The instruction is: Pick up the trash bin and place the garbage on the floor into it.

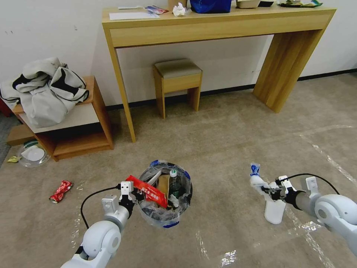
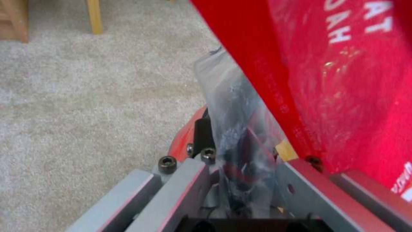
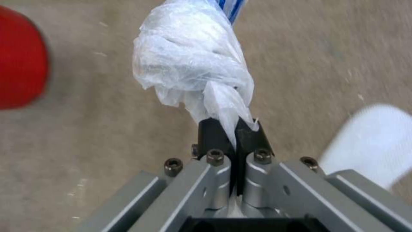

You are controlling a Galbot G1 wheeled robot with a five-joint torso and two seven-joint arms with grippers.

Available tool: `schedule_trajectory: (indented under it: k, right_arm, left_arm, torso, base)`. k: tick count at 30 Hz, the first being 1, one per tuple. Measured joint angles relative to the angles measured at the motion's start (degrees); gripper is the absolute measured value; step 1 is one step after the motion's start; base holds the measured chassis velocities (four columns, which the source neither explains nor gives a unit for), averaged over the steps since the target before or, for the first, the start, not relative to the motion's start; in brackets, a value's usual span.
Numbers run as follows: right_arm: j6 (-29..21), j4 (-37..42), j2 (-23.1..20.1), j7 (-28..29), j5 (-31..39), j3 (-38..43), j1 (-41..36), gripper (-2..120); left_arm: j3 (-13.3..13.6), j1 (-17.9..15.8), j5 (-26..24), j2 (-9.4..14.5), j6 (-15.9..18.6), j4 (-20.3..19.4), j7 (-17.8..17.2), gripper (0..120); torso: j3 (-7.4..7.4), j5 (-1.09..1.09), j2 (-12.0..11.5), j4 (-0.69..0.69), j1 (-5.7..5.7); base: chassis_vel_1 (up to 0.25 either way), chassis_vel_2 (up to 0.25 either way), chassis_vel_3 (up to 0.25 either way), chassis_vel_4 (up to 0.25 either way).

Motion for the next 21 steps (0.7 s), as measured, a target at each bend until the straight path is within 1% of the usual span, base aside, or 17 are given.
schedule_trajectory:
  k: [1, 2, 3, 4, 5, 6, 8, 9, 11, 12, 14, 15, 17, 18, 20, 21]
  right_arm:
    - [0.03, 1.13, -0.11, 0.00, 0.18, 0.77, -0.69, 0]
    - [0.69, 3.92, -0.34, -0.52, 0.40, 2.66, -2.28, 0]
    - [0.69, 3.92, -0.34, -0.52, 0.40, 2.66, -2.28, 0]
    - [1.50, 5.54, -0.41, -1.18, 0.42, 3.67, -3.10, 0]
    - [3.84, 7.66, -0.41, -2.61, 0.37, 4.68, -3.88, 0]
    - [3.84, 7.66, -0.41, -2.61, 0.37, 4.68, -3.88, 0]
    - [6.73, 10.21, -0.22, -4.42, 0.24, 5.08, -3.94, 0]
    - [6.73, 10.21, -0.22, -4.42, 0.24, 5.08, -3.94, 0]
    - [9.29, 12.35, 0.47, -5.27, 0.96, 4.22, -2.80, 0]
    - [9.29, 12.35, 0.47, -5.27, 0.96, 4.22, -2.80, 0]
    - [13.73, 13.56, 1.63, -6.05, 2.26, 1.50, -0.87, 0]
    - [13.73, 13.56, 1.63, -6.05, 2.26, 1.50, -0.87, 0]
    - [17.38, 13.47, 3.11, -7.21, 2.56, -0.93, 0.23, 0]
    - [17.38, 13.47, 3.11, -7.21, 2.56, -0.93, 0.23, 0]
    - [19.98, 13.24, 4.55, -7.98, 2.50, -2.76, 0.84, 0]
    - [19.98, 13.24, 4.55, -7.98, 2.50, -2.76, 0.84, 0]
  left_arm:
    - [0.05, 0.09, 0.00, 0.04, 0.00, -0.05, 0.04, 1]
    - [0.18, 0.36, 0.04, 0.08, 0.03, -0.25, 0.12, 1]
    - [0.18, 0.36, 0.04, 0.08, 0.03, -0.25, 0.12, 1]
    - [0.23, 0.49, 0.08, 0.07, 0.08, -0.39, 0.15, 1]
    - [0.37, 0.71, 0.20, 0.02, 0.13, -0.57, 0.28, 1]
    - [0.37, 0.71, 0.20, 0.02, 0.13, -0.57, 0.28, 1]
    - [0.60, 0.93, 0.27, -0.06, 0.21, -0.72, 0.44, 1]
    - [0.60, 0.93, 0.27, -0.06, 0.21, -0.72, 0.44, 1]
    - [0.80, 1.01, 0.35, -0.14, 0.23, -0.72, 0.53, 1]
    - [0.80, 1.01, 0.35, -0.14, 0.23, -0.72, 0.53, 1]
    - [1.07, 1.08, 0.33, -0.22, 0.38, -0.75, 0.64, 1]
    - [1.07, 1.08, 0.33, -0.22, 0.38, -0.75, 0.64, 1]
    - [1.28, 1.15, 0.33, -0.24, 0.48, -0.80, 0.70, 1]
    - [1.28, 1.15, 0.33, -0.24, 0.48, -0.80, 0.70, 1]
    - [1.37, 1.21, 0.27, -0.23, 0.59, -0.85, 0.75, 1]
    - [1.37, 1.21, 0.27, -0.23, 0.59, -0.85, 0.75, 1]
  torso:
    - [0.00, 0.00, 0.00, 0.00, 0.00]
    - [0.00, -0.01, 0.00, 0.00, 0.00]
    - [0.00, -0.01, 0.00, 0.00, 0.00]
    - [0.00, -0.01, 0.00, 0.00, 0.00]
    - [0.00, 0.00, 0.00, 0.00, 0.00]
    - [0.00, 0.00, 0.00, 0.00, 0.00]
    - [0.00, -0.01, 0.00, 0.00, 0.00]
    - [0.00, -0.01, 0.00, 0.00, 0.00]
    - [0.00, -0.01, 0.00, 0.00, 0.00]
    - [0.00, -0.01, 0.00, 0.00, 0.00]
    - [0.00, -0.01, 0.00, 0.01, 0.00]
    - [0.00, -0.01, 0.00, 0.01, 0.00]
    - [0.01, 0.00, 0.00, 0.01, 0.00]
    - [0.01, 0.00, 0.00, 0.01, 0.00]
    - [0.01, 0.00, 0.00, 0.00, 0.00]
    - [0.01, 0.00, 0.00, 0.00, 0.00]
  base:
    - [0.000, 0.000, 0.000, 0.000]
    - [0.000, 0.000, 0.000, 0.000]
    - [0.000, 0.000, 0.000, 0.000]
    - [0.000, 0.000, 0.000, 0.000]
    - [0.000, 0.000, 0.000, 0.000]
    - [0.000, 0.000, 0.000, 0.000]
    - [0.000, 0.000, 0.000, 0.000]
    - [0.000, 0.000, 0.000, 0.000]
    - [0.000, 0.000, 0.000, 0.000]
    - [0.000, 0.000, 0.000, 0.000]
    - [0.000, 0.000, 0.000, 0.000]
    - [0.000, 0.000, 0.000, 0.000]
    - [0.000, 0.000, 0.000, 0.000]
    - [0.000, 0.000, 0.000, 0.000]
    - [0.000, 0.000, 0.000, 0.000]
    - [0.000, 0.000, 0.000, 0.000]
